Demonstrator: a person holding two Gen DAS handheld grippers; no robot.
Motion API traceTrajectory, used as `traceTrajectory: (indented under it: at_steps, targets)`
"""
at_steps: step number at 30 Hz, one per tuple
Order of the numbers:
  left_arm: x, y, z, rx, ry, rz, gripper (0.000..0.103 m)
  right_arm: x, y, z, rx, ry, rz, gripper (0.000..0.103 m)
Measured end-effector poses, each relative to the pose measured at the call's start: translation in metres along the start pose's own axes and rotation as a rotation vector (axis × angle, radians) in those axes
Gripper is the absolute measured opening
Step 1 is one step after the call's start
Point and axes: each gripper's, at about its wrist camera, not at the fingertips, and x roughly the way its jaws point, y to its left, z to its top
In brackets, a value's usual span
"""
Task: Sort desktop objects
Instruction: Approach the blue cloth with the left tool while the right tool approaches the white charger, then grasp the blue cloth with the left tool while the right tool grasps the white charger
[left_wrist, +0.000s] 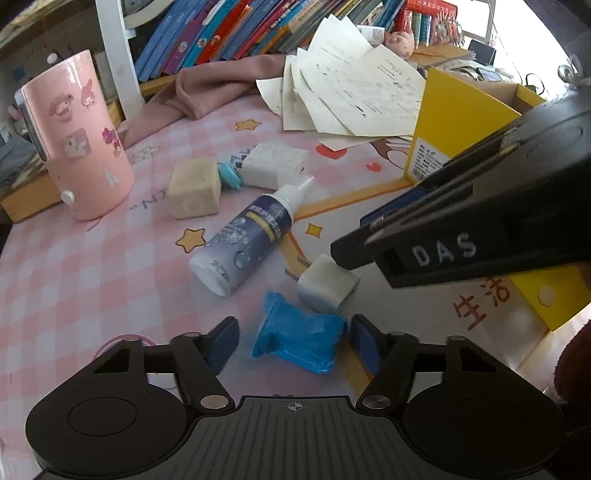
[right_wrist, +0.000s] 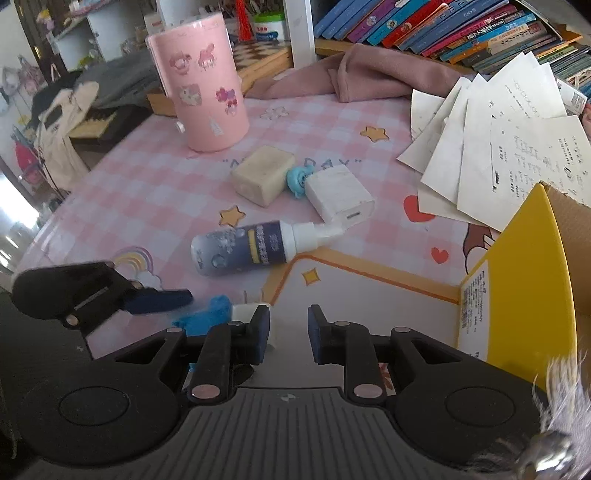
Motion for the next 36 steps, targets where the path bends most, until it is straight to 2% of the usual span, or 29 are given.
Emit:
traceTrajectory:
  at_steps: [3, 5, 8, 14, 19, 31, 36]
  targets:
    - [-0.004, -0.001, -0.002, 0.019, 0.015, -0.017, 0.046, 0.002, 0.004, 0.002, -0.012, 0.003, 0.029, 0.034]
    - [-0.008, -0.002, -0.005, 0.029, 0.025, -0.019, 0.046, 0.007, 0.009, 0.002, -0.024, 0.022, 0.052, 0.036]
    - [-0.015, 0.002, -0.009, 0.022, 0.028, 0.008, 0.045, 0.015, 0.016, 0.002, -0.051, 0.052, 0.058, 0.036]
    - [-0.029, 0.021, -0.012, -0.075, 0.020, 0.076, 0.045, 0.029, 0.022, -0.001, -0.065, 0.105, 0.043, 0.036]
    - [-0.043, 0.026, -0.012, -0.096, -0.015, 0.097, 0.044, 0.029, 0.024, -0.001, -0.058, 0.096, 0.037, 0.025]
    - [-0.095, 0.025, 0.000, -0.079, -0.185, 0.076, 0.043, -0.024, 0.026, 0.005, 0.002, -0.055, 0.019, 0.025]
    - [-0.123, 0.020, -0.004, -0.067, -0.242, 0.056, 0.043, -0.058, 0.030, -0.008, 0.040, -0.129, 0.026, 0.025]
